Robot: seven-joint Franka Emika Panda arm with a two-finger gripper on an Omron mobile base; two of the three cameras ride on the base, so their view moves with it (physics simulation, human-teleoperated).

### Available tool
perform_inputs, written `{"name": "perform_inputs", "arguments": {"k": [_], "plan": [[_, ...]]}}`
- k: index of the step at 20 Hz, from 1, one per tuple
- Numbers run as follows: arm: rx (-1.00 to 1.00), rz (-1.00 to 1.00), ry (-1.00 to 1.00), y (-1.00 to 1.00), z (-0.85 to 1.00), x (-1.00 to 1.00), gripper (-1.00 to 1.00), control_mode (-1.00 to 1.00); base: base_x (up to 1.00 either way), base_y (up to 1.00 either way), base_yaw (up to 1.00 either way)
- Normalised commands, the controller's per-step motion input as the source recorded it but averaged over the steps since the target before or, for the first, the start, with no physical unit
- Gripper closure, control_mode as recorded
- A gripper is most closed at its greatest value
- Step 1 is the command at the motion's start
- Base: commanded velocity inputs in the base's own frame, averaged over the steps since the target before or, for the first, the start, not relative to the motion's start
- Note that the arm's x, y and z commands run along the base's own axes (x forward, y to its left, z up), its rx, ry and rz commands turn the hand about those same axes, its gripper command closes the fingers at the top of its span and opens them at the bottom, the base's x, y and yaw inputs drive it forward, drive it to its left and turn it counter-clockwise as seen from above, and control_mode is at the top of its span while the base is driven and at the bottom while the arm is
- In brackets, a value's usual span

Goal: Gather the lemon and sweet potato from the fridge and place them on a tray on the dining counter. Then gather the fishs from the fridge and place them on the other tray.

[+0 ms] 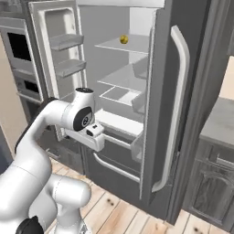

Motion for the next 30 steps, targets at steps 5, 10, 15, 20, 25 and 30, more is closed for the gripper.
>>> {"name": "perform_inputs", "arguments": {"k": [5,10,15,20,25,30], "plan": [[0.00,0.00,0.00,0.00,0.00,0.00,-1.00,1.00,0.72,0.28,-0.40],[0.00,0.00,0.00,0.00,0.00,0.00,-1.00,1.00,0.59,0.19,-0.36],[0.00,0.00,0.00,0.00,0.00,0.00,-1.00,1.00,0.55,0.14,-0.29],[0.00,0.00,0.00,0.00,0.00,0.00,-1.00,1.00,0.44,0.37,-0.22],[0.00,0.00,0.00,0.00,0.00,0.00,-1.00,1.00,0.34,0.22,-0.04],[0.00,0.00,0.00,0.00,0.00,0.00,-1.00,1.00,0.61,0.34,0.00]]}}
